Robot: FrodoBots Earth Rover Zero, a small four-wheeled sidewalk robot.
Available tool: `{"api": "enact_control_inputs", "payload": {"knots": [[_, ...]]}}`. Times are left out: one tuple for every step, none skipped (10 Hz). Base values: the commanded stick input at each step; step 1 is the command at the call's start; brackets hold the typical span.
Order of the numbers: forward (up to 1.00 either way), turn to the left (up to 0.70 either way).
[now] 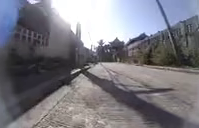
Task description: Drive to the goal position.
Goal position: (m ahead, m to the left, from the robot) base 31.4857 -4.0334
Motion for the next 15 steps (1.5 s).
{"api": "enact_control_inputs", "payload": {"knots": [[0.85,-0.02],[0.85,-0.02],[0.85,-0.02],[0.85,-0.02],[0.85,-0.02],[0.85,-0.02],[0.85,-0.02],[0.85,-0.02],[0.85,-0.02],[0.85,-0.02],[0.85,-0.34],[0.85,-0.34],[0.85,-0.24],[0.85,-0.11],[0.85,-0.02]]}}
